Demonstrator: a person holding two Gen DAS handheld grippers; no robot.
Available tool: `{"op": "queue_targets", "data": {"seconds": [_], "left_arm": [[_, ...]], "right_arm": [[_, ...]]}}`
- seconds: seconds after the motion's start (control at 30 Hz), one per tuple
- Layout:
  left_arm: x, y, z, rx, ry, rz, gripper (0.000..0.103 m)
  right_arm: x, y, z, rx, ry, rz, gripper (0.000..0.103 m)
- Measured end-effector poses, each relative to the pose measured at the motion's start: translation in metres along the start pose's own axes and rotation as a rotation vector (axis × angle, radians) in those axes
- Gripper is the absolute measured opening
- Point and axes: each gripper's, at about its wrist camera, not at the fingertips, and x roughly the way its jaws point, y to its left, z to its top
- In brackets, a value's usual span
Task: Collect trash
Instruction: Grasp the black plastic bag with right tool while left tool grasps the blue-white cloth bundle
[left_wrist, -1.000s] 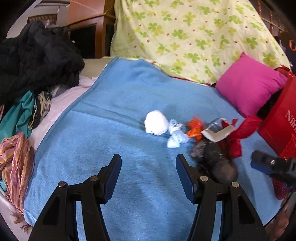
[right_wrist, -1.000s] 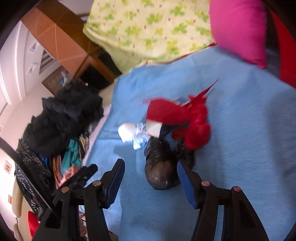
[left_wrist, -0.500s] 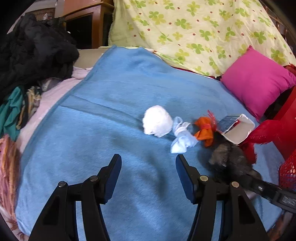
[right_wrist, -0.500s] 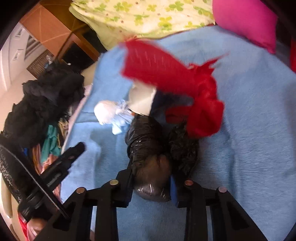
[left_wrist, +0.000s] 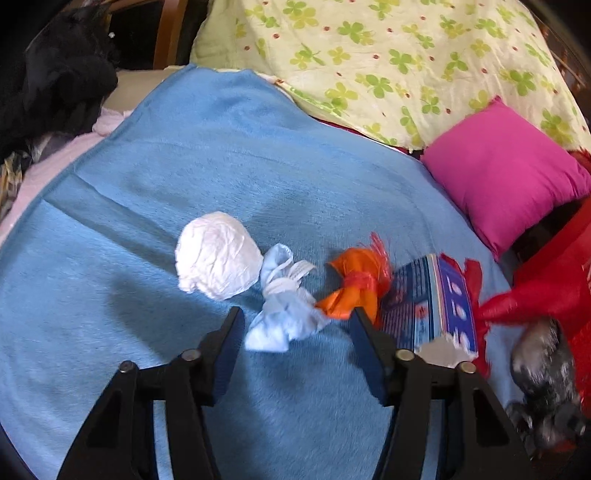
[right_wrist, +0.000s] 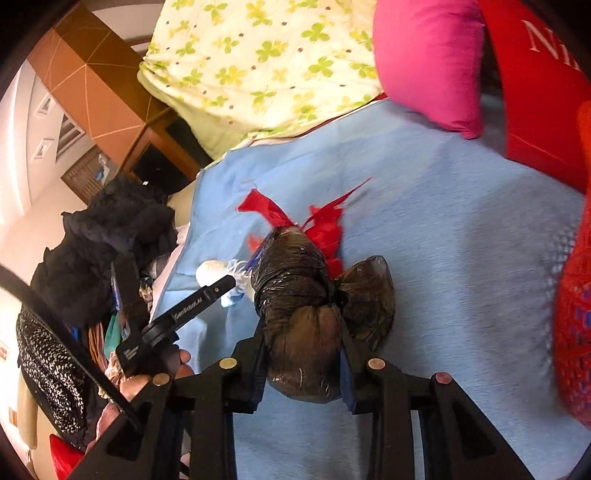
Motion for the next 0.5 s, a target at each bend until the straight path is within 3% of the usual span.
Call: {"op": "queue_targets", "data": {"seconds": [0.07, 0.23, 0.27, 0.5], "left_arm": [[0.007, 0.001, 0.001, -0.025, 0.014, -0.011, 0.040], [0.011, 0.000, 0.000, -0.035, 0.021, 0.011, 0.024], [0.009, -0.003, 0.000, -0.024, 0.015, 0.020, 0.016], [-0.029, -0.018, -0.008, 0.044, -0.073, 0.032, 0.015]], "right_arm": [[-0.003, -0.002, 0.000, -0.002, -0.008, -0.006, 0.034], [-0.012, -0.003, 0.002, -0.006, -0.036, -0.010, 0.033], [-0.015, -0.004, 0.002, -0.006, -0.044, -0.007, 0.033], [-0.033, 0.000, 0.002, -0.027, -0.111, 0.009, 0.033]]}}
